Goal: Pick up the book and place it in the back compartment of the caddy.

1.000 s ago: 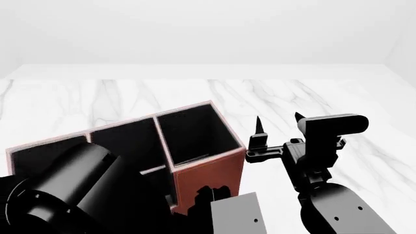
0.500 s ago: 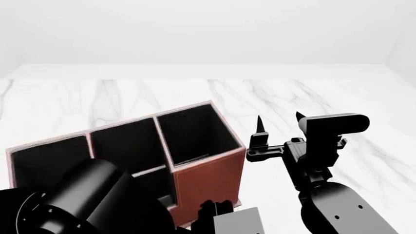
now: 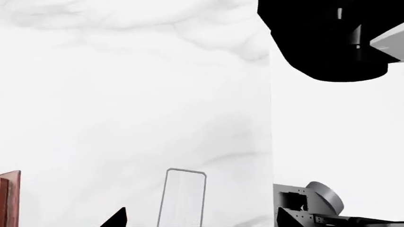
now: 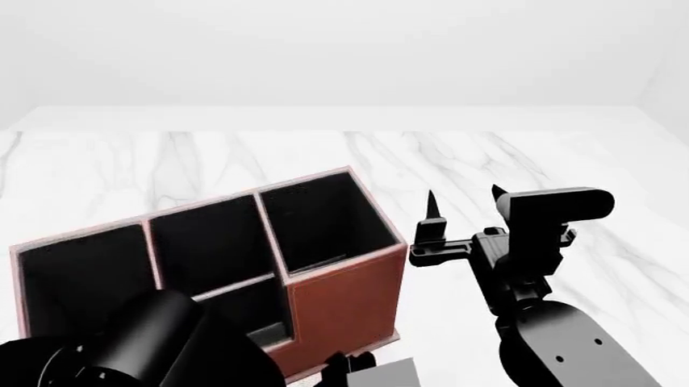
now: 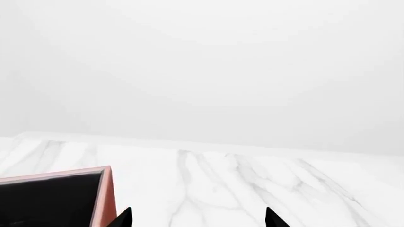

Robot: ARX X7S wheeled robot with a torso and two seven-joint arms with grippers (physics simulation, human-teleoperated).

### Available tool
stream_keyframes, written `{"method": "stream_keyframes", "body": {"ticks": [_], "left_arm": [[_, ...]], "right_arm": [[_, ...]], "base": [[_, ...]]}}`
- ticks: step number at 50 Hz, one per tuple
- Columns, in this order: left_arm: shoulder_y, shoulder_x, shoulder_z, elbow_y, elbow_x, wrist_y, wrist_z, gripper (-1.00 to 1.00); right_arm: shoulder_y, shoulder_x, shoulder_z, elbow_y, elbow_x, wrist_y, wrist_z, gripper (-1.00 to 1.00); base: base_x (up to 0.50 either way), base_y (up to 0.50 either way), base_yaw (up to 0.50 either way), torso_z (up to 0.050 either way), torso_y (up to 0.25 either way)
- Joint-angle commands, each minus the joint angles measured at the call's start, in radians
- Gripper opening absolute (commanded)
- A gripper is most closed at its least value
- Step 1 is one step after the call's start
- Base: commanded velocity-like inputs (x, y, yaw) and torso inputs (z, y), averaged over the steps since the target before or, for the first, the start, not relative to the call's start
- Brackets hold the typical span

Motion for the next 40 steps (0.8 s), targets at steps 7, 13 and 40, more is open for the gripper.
{"method": "stream_keyframes", "body": {"ticks": [7,13,40], "left_arm": [[0.064,-0.019,0.03,-0.016,0.123,0.027,0.092,1.0],[0.083,-0.021,0.045,-0.026,0.156,0.037,0.119,1.0],[0.139,-0.045,0.114,-0.083,0.286,0.075,0.219,1.0]], "right_arm": [[-0.002,0.004,-0.002,0.001,0.006,-0.006,0.004,1.0],[-0.003,0.005,-0.003,0.002,0.008,-0.008,0.005,1.0],[-0.008,0.011,-0.006,0.016,0.013,-0.026,0.008,1.0]], "base": [[0.0,0.0,0.0,0.0,0.0],[0.0,0.0,0.0,0.0,0.0],[0.0,0.0,0.0,0.0,0.0]]}}
